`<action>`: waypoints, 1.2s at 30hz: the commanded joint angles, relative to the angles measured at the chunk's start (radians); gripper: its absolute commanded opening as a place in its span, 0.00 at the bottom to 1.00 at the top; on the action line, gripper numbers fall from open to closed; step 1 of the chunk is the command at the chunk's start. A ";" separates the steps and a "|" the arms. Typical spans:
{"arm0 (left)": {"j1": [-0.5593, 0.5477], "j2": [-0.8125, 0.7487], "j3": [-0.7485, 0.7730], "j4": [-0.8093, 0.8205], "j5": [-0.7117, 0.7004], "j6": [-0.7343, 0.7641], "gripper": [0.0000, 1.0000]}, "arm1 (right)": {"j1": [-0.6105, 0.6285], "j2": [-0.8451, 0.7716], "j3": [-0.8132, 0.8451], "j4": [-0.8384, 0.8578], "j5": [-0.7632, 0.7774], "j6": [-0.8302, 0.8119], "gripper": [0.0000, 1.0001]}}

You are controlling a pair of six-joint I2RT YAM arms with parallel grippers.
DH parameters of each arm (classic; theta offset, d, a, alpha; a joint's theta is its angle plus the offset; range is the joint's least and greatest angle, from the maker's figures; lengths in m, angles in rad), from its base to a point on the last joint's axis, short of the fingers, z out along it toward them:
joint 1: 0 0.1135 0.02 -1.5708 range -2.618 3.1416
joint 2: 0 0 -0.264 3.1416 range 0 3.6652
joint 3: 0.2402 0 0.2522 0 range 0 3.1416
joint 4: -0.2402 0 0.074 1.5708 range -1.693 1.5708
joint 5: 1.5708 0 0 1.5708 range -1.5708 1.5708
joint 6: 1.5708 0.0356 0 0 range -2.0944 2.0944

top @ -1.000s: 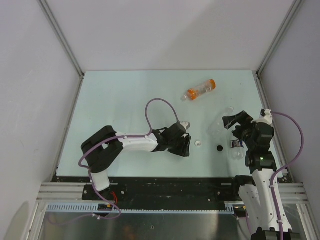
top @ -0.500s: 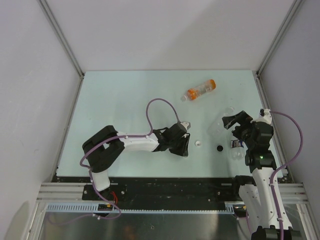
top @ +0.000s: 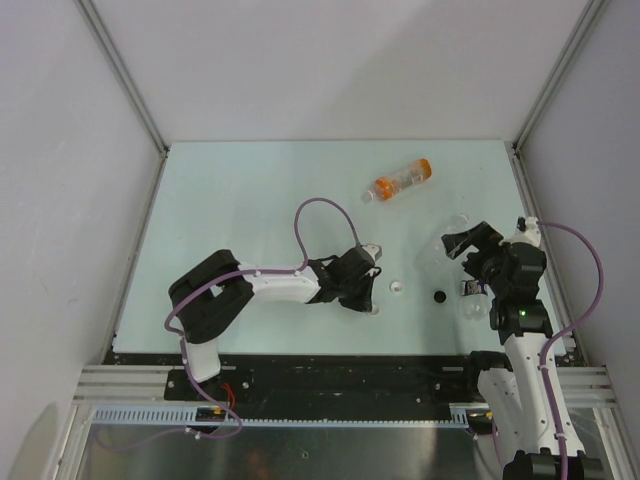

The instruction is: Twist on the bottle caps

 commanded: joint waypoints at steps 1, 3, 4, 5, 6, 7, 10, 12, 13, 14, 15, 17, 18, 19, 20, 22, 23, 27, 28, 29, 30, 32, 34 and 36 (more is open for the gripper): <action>-0.007 0.018 0.022 -0.001 0.008 0.026 0.05 | -0.003 0.001 0.033 0.024 -0.045 -0.025 0.98; -0.006 0.009 0.019 -0.001 0.006 0.031 0.01 | -0.004 0.008 0.033 0.034 -0.096 -0.028 0.98; -0.006 0.002 0.017 -0.001 0.003 0.033 0.01 | -0.004 0.011 0.033 0.043 -0.128 -0.028 0.98; -0.006 -0.008 0.014 -0.001 -0.001 0.035 0.00 | -0.004 0.016 0.033 0.050 -0.157 -0.028 0.98; -0.005 -0.024 0.012 0.000 -0.009 0.041 0.00 | -0.004 0.021 0.033 0.059 -0.189 -0.027 0.98; -0.005 -0.045 0.011 0.001 -0.020 0.049 0.00 | -0.004 0.026 0.033 0.069 -0.221 -0.023 0.98; -0.005 -0.143 -0.002 0.017 -0.085 0.095 0.00 | -0.004 0.044 0.034 0.129 -0.344 0.020 0.98; -0.005 -0.235 -0.042 0.080 -0.123 0.135 0.00 | -0.003 0.058 0.040 0.184 -0.442 0.073 0.97; -0.005 -0.296 -0.075 0.145 -0.131 0.158 0.00 | -0.001 0.066 0.042 0.227 -0.495 0.111 0.96; -0.005 -0.369 -0.121 0.216 -0.134 0.185 0.00 | 0.005 0.073 0.043 0.275 -0.542 0.154 0.96; -0.005 -0.445 -0.176 0.297 -0.137 0.209 0.00 | 0.017 0.081 0.043 0.317 -0.580 0.202 0.96; -0.005 -0.584 -0.278 0.432 -0.167 0.257 0.00 | 0.064 0.095 0.043 0.413 -0.648 0.281 0.95; -0.004 -0.653 -0.323 0.490 -0.195 0.279 0.00 | 0.097 0.101 0.044 0.466 -0.678 0.314 0.95; -0.003 -0.714 -0.368 0.546 -0.216 0.303 0.00 | 0.138 0.106 0.044 0.520 -0.696 0.348 0.95; -0.002 -0.774 -0.410 0.604 -0.228 0.325 0.00 | 0.187 0.112 0.044 0.569 -0.702 0.376 0.95; 0.000 -0.878 -0.488 0.714 -0.229 0.361 0.00 | 0.291 0.127 0.044 0.660 -0.682 0.428 0.95; 0.001 -0.924 -0.522 0.768 -0.219 0.373 0.00 | 0.343 0.144 0.044 0.701 -0.665 0.452 0.95; 0.001 -1.045 -0.615 0.910 -0.177 0.392 0.00 | 0.529 0.245 0.044 0.938 -0.644 0.593 0.94; 0.001 -1.063 -0.629 0.930 -0.170 0.395 0.00 | 0.564 0.276 0.044 1.011 -0.642 0.628 0.93; 0.001 -1.078 -0.640 0.947 -0.163 0.401 0.00 | 0.591 0.306 0.047 1.074 -0.645 0.658 0.92; 0.001 -1.090 -0.650 0.958 -0.156 0.406 0.00 | 0.612 0.333 0.053 1.119 -0.649 0.679 0.91; 0.001 -1.110 -0.664 0.974 -0.143 0.409 0.00 | 0.648 0.380 0.071 1.151 -0.650 0.695 0.90; 0.000 -1.118 -0.677 0.994 -0.123 0.406 0.00 | 0.680 0.417 0.087 1.142 -0.634 0.684 0.89; 0.001 -1.119 -0.682 1.006 -0.101 0.406 0.00 | 0.705 0.446 0.101 1.137 -0.626 0.673 0.88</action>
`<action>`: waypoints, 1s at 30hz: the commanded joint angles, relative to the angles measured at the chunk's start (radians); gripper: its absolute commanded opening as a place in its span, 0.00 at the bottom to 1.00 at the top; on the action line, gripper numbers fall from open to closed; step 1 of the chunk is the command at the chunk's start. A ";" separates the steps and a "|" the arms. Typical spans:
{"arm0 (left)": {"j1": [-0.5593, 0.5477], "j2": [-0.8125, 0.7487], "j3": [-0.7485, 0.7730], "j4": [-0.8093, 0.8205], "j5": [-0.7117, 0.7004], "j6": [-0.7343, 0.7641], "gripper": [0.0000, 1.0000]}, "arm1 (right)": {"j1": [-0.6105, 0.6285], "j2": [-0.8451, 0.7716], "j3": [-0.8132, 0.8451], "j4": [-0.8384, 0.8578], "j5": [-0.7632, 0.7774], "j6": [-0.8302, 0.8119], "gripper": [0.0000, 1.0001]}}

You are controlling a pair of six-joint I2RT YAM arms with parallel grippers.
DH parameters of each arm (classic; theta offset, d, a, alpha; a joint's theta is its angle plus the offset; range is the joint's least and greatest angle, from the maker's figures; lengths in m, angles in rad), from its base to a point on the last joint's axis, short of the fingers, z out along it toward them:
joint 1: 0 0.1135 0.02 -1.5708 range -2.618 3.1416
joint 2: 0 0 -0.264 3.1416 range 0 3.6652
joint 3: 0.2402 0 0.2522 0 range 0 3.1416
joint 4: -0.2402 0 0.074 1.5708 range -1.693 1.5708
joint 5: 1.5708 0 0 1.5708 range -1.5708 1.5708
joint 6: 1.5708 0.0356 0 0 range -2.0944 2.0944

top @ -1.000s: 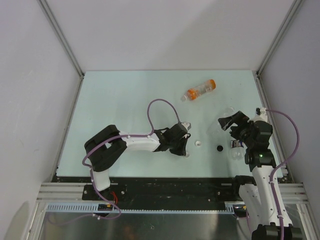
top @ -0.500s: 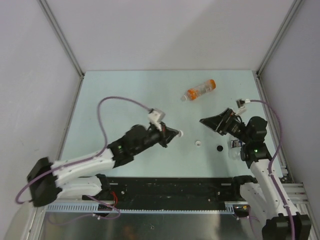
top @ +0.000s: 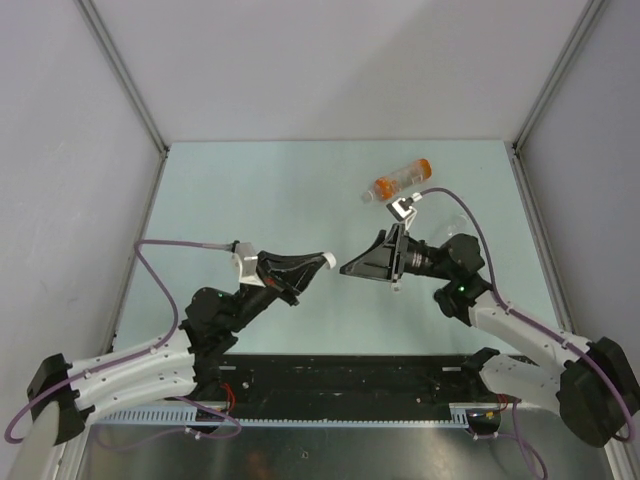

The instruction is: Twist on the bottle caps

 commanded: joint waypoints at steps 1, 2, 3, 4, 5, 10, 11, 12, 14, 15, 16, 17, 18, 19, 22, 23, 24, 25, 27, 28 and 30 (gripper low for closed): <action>0.000 -0.016 -0.016 0.112 0.053 0.038 0.00 | 0.050 0.049 0.070 0.134 0.007 0.031 0.88; 0.000 -0.013 -0.018 0.114 0.069 0.039 0.00 | 0.058 0.060 0.072 0.145 0.009 0.030 0.87; 0.000 -0.009 -0.020 0.117 0.080 0.040 0.00 | 0.062 0.069 0.074 0.155 0.014 0.032 0.87; 0.000 -0.007 -0.022 0.119 0.087 0.041 0.00 | 0.066 0.076 0.075 0.163 0.019 0.036 0.86; 0.000 -0.003 -0.023 0.121 0.093 0.042 0.00 | 0.067 0.080 0.076 0.169 0.024 0.039 0.86; 0.000 0.009 -0.021 0.127 0.107 0.036 0.00 | 0.071 0.098 0.090 0.174 0.031 0.048 0.82; 0.000 0.012 -0.021 0.128 0.112 0.038 0.00 | 0.072 0.100 0.094 0.174 0.033 0.048 0.82; 0.001 0.014 -0.021 0.128 0.114 0.040 0.00 | 0.072 0.103 0.098 0.175 0.034 0.047 0.82; 0.000 0.019 -0.020 0.128 0.109 0.047 0.00 | 0.073 0.110 0.108 0.177 0.033 0.046 0.78; 0.000 0.021 -0.021 0.128 0.105 0.051 0.00 | 0.073 0.114 0.114 0.178 0.029 0.046 0.75; 0.000 0.022 -0.022 0.128 0.102 0.054 0.00 | 0.073 0.118 0.118 0.178 0.025 0.046 0.73; 0.000 0.021 -0.024 0.128 0.103 0.058 0.00 | 0.074 0.122 0.123 0.178 0.023 0.046 0.71; 0.000 0.020 -0.025 0.128 0.105 0.059 0.00 | 0.074 0.127 0.126 0.178 0.020 0.048 0.70; 0.000 0.019 -0.027 0.128 0.106 0.060 0.00 | 0.074 0.132 0.128 0.177 0.019 0.051 0.66; 0.000 0.021 -0.028 0.128 0.083 0.062 0.00 | 0.075 0.145 0.136 0.178 -0.002 0.059 0.56; 0.000 0.023 -0.028 0.128 0.076 0.063 0.00 | 0.076 0.148 0.137 0.179 -0.009 0.059 0.54; 0.000 0.025 -0.028 0.128 0.072 0.064 0.00 | 0.076 0.150 0.137 0.179 -0.015 0.058 0.53; 0.000 0.027 -0.027 0.128 0.056 0.065 0.00 | 0.077 0.151 0.137 0.177 -0.019 0.057 0.52; 0.000 0.031 -0.026 0.128 0.041 0.066 0.00 | 0.079 0.150 0.138 0.174 -0.025 0.055 0.51; 0.001 0.034 -0.026 0.128 0.037 0.066 0.00 | 0.080 0.149 0.138 0.174 -0.027 0.054 0.51; 0.000 0.039 -0.024 0.128 0.035 0.067 0.00 | 0.081 0.147 0.139 0.174 -0.031 0.050 0.46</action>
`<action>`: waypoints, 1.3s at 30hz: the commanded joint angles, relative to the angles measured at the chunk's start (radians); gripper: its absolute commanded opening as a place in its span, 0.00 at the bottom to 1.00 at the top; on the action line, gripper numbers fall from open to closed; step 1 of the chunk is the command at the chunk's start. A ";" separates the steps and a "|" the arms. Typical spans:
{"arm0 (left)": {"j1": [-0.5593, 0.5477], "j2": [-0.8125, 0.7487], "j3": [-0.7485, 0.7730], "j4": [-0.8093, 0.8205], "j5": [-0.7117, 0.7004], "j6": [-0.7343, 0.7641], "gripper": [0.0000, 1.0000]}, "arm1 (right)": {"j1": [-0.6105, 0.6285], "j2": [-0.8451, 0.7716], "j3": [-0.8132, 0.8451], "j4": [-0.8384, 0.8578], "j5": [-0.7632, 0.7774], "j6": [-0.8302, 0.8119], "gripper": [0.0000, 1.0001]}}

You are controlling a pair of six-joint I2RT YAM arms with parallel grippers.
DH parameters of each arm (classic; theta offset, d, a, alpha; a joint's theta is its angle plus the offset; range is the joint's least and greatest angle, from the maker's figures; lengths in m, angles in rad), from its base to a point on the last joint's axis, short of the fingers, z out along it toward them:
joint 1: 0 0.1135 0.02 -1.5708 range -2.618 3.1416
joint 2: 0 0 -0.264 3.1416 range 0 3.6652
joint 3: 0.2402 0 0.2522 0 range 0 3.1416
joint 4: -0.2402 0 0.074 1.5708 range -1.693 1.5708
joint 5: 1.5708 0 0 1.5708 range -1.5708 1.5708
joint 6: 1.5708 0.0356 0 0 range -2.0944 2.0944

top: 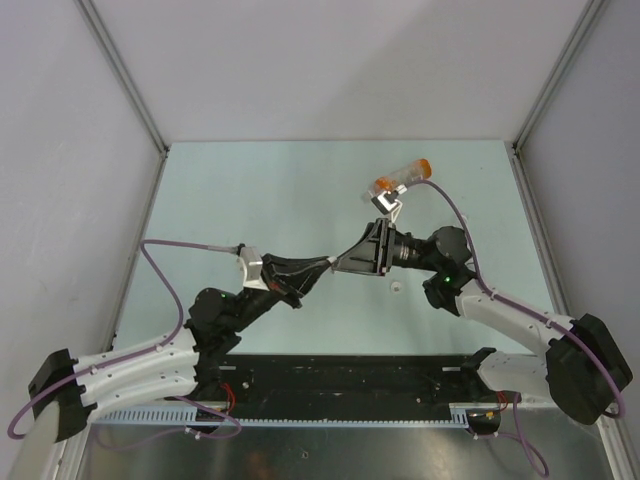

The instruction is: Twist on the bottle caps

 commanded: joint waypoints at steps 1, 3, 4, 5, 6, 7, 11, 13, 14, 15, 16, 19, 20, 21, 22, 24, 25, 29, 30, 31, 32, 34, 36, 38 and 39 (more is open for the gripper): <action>0.000 0.009 0.000 0.038 -0.037 0.038 0.00 | 0.007 -0.007 0.050 0.042 -0.032 -0.006 0.43; 0.000 0.012 0.000 0.038 -0.035 0.038 0.00 | 0.008 -0.012 0.051 0.032 -0.035 -0.018 0.36; 0.000 0.012 0.000 0.038 -0.035 0.038 0.00 | 0.008 -0.015 0.053 0.019 -0.034 -0.029 0.33; 0.000 0.012 -0.001 0.038 -0.033 0.038 0.00 | 0.008 -0.020 0.056 0.003 -0.033 -0.042 0.30; 0.001 0.011 -0.001 0.038 -0.031 0.038 0.00 | 0.007 -0.026 0.058 -0.016 -0.030 -0.059 0.29; 0.001 0.010 -0.002 0.038 -0.027 0.038 0.04 | 0.007 -0.031 0.062 -0.044 -0.027 -0.086 0.28; 0.001 -0.003 -0.019 0.039 -0.048 0.035 0.37 | -0.001 -0.081 0.094 -0.249 0.008 -0.225 0.26; 0.001 -0.013 -0.034 0.037 -0.097 0.033 0.47 | -0.010 -0.124 0.123 -0.407 0.064 -0.328 0.26; 0.001 -0.020 -0.042 0.033 -0.125 0.034 0.53 | -0.014 -0.148 0.142 -0.507 0.103 -0.391 0.26; 0.000 -0.027 -0.050 0.027 -0.151 0.033 0.58 | -0.016 -0.172 0.163 -0.617 0.156 -0.458 0.27; 0.000 -0.033 -0.058 0.020 -0.171 0.032 0.63 | -0.017 -0.197 0.183 -0.714 0.240 -0.516 0.27; 0.000 -0.061 -0.085 -0.009 -0.232 0.020 0.78 | -0.018 -0.255 0.213 -0.945 0.478 -0.631 0.27; 0.000 -0.071 -0.095 -0.024 -0.254 0.012 0.83 | -0.017 -0.266 0.217 -1.003 0.547 -0.653 0.27; 0.000 -0.082 -0.100 -0.047 -0.285 0.002 0.91 | -0.014 -0.270 0.219 -1.051 0.607 -0.672 0.26; 0.000 -0.092 -0.100 -0.079 -0.324 -0.011 0.95 | -0.008 -0.265 0.220 -1.098 0.670 -0.692 0.26; 0.000 -0.107 -0.081 -0.195 -0.435 -0.056 0.98 | 0.027 -0.239 0.220 -1.167 0.800 -0.728 0.25; 0.001 -0.108 -0.061 -0.282 -0.510 -0.093 0.99 | 0.051 -0.218 0.221 -1.192 0.868 -0.742 0.25; 0.002 -0.078 0.039 -0.641 -0.770 -0.272 0.99 | 0.147 -0.080 0.221 -1.216 1.043 -0.766 0.25; 0.003 -0.069 0.060 -0.708 -0.810 -0.314 0.99 | 0.169 -0.040 0.221 -1.209 1.078 -0.766 0.27; 0.003 -0.062 0.074 -0.751 -0.832 -0.342 0.99 | 0.191 0.009 0.221 -1.198 1.117 -0.763 0.28; 0.003 -0.059 0.080 -0.774 -0.843 -0.355 0.99 | 0.209 0.057 0.221 -1.183 1.155 -0.761 0.28; 0.004 -0.063 0.077 -0.790 -0.855 -0.368 1.00 | 0.237 0.140 0.221 -1.141 1.205 -0.754 0.29; 0.005 -0.074 0.074 -0.795 -0.861 -0.373 0.99 | 0.249 0.213 0.220 -1.103 1.230 -0.741 0.29; 0.005 -0.088 0.072 -0.796 -0.864 -0.368 0.99 | 0.253 0.273 0.220 -1.080 1.243 -0.723 0.30; 0.005 -0.096 0.071 -0.796 -0.864 -0.364 0.99 | 0.253 0.301 0.220 -1.071 1.244 -0.722 0.30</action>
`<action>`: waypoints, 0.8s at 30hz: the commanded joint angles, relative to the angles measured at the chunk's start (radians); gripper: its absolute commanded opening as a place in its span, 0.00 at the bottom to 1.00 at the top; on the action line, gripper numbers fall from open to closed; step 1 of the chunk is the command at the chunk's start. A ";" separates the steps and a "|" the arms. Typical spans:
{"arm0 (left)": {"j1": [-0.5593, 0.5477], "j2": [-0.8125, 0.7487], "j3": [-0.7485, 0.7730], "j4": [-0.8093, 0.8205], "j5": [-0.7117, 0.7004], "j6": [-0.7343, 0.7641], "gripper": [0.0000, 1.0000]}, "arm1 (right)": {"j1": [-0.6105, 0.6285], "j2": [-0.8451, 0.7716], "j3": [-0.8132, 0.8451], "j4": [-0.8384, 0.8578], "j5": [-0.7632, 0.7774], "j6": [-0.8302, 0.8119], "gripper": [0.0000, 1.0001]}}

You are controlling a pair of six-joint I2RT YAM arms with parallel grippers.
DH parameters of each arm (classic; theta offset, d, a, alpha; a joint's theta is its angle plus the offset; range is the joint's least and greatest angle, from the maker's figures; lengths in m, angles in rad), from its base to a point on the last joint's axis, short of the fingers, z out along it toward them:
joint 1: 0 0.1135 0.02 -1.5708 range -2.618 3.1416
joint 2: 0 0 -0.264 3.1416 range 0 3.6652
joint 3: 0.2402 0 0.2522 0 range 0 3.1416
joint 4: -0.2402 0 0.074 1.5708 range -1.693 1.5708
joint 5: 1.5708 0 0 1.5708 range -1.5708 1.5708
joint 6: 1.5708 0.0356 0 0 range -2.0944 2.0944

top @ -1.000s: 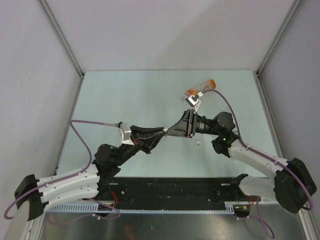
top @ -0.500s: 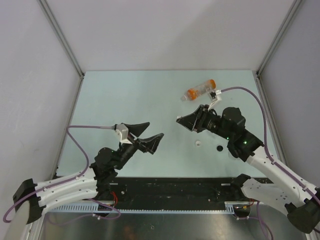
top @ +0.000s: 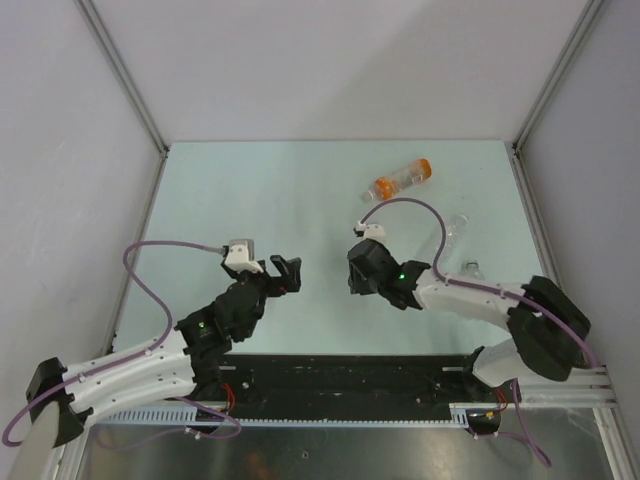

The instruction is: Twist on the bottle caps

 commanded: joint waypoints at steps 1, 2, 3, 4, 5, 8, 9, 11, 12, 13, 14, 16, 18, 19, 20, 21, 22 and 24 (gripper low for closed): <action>0.004 -0.038 0.030 -0.052 -0.095 -0.049 0.99 | 0.008 0.101 0.019 0.085 0.121 0.003 0.30; 0.005 -0.045 0.026 -0.052 -0.097 -0.050 1.00 | 0.008 0.128 0.019 0.096 0.116 -0.005 0.31; 0.005 -0.052 0.021 -0.053 -0.101 -0.054 1.00 | 0.008 0.155 0.019 0.105 0.111 -0.011 0.32; 0.005 -0.058 0.016 -0.053 -0.103 -0.058 0.99 | 0.007 0.178 0.019 0.112 0.105 -0.015 0.34; 0.005 -0.062 0.011 -0.053 -0.103 -0.062 1.00 | 0.008 0.197 0.019 0.119 0.099 -0.017 0.36; 0.005 -0.067 0.002 -0.053 -0.099 -0.068 1.00 | 0.014 0.235 0.019 0.131 0.101 -0.021 0.44; 0.005 -0.067 0.000 -0.053 -0.097 -0.070 0.99 | 0.018 0.243 0.019 0.131 0.110 -0.021 0.46; 0.005 -0.067 -0.001 -0.053 -0.096 -0.071 1.00 | 0.024 0.248 0.019 0.130 0.128 -0.019 0.50; 0.005 -0.065 -0.001 -0.053 -0.095 -0.071 1.00 | 0.026 0.247 0.019 0.127 0.137 -0.018 0.52; 0.005 -0.064 -0.001 -0.053 -0.096 -0.072 1.00 | 0.028 0.244 0.019 0.124 0.145 -0.018 0.54; 0.006 -0.061 0.000 -0.053 -0.095 -0.072 0.99 | 0.029 0.240 0.019 0.121 0.152 -0.018 0.57; 0.006 -0.051 0.002 -0.053 -0.091 -0.072 0.99 | 0.029 0.228 0.023 0.111 0.159 -0.020 0.66; 0.006 -0.045 0.004 -0.054 -0.083 -0.071 0.99 | 0.022 0.203 0.038 0.082 0.177 -0.019 0.76; 0.006 -0.045 0.003 -0.054 -0.079 -0.072 0.99 | 0.014 0.179 0.046 0.067 0.186 -0.024 0.80; 0.006 -0.045 0.003 -0.054 -0.075 -0.073 0.99 | 0.002 0.154 0.054 0.052 0.195 -0.028 0.83; 0.006 -0.048 0.002 -0.055 -0.072 -0.072 0.99 | -0.014 0.125 0.061 0.036 0.203 -0.031 0.88; 0.005 -0.050 0.001 -0.055 -0.069 -0.072 0.99 | -0.038 0.095 0.068 0.022 0.203 -0.033 0.93; 0.005 -0.055 -0.001 -0.056 -0.066 -0.070 0.99 | -0.111 0.032 0.082 -0.015 0.197 -0.023 0.98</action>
